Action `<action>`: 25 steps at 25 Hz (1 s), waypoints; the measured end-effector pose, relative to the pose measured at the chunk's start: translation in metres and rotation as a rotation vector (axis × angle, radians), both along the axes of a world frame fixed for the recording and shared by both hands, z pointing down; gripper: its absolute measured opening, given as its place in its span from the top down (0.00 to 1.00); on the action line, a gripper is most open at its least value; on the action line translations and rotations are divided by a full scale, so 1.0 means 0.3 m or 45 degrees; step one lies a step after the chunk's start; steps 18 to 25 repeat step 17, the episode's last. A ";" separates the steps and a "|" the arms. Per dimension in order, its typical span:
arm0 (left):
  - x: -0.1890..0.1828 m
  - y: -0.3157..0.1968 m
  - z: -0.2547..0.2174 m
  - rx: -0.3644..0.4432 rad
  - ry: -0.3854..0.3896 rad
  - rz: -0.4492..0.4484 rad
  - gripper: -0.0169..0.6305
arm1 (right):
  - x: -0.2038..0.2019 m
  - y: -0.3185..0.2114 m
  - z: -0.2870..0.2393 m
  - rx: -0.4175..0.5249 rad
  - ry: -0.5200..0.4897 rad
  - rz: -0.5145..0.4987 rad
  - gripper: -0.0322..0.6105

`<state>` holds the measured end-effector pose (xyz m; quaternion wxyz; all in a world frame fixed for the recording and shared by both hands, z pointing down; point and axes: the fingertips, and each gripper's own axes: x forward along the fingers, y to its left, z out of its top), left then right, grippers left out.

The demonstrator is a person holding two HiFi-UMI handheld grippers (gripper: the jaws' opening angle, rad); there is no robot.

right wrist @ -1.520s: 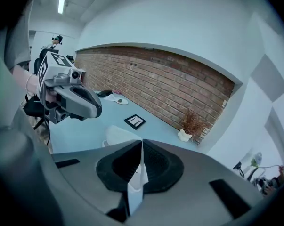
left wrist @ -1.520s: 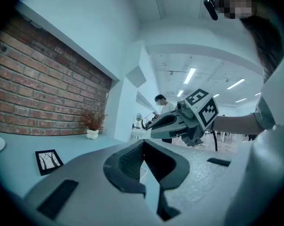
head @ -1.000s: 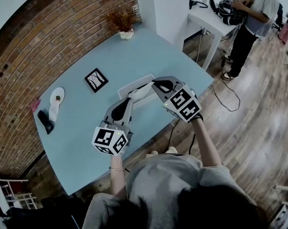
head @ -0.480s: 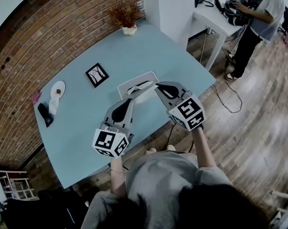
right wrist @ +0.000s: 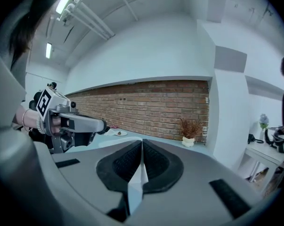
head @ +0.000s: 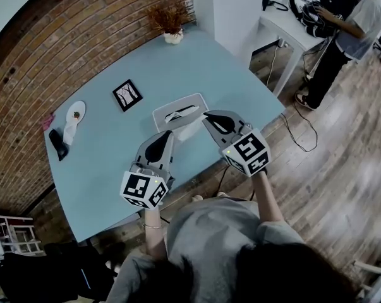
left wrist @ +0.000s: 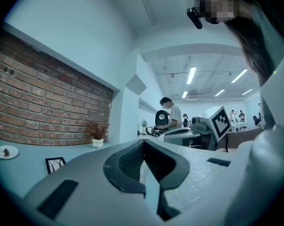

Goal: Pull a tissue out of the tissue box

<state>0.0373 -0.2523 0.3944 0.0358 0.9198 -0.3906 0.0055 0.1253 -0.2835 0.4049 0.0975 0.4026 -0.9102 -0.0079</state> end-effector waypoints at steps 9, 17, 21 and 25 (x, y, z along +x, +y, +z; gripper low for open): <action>0.036 0.007 0.019 -0.011 -0.032 -0.038 0.97 | 0.019 0.012 0.001 0.006 -0.019 -0.063 0.95; 0.070 0.022 0.009 0.003 -0.048 -0.065 0.97 | 0.052 0.024 -0.015 -0.005 -0.083 -0.105 0.95; 0.070 0.022 0.009 0.003 -0.048 -0.065 0.97 | 0.052 0.024 -0.015 -0.005 -0.083 -0.105 0.95; 0.070 0.022 0.009 0.003 -0.048 -0.065 0.97 | 0.052 0.024 -0.015 -0.005 -0.083 -0.105 0.95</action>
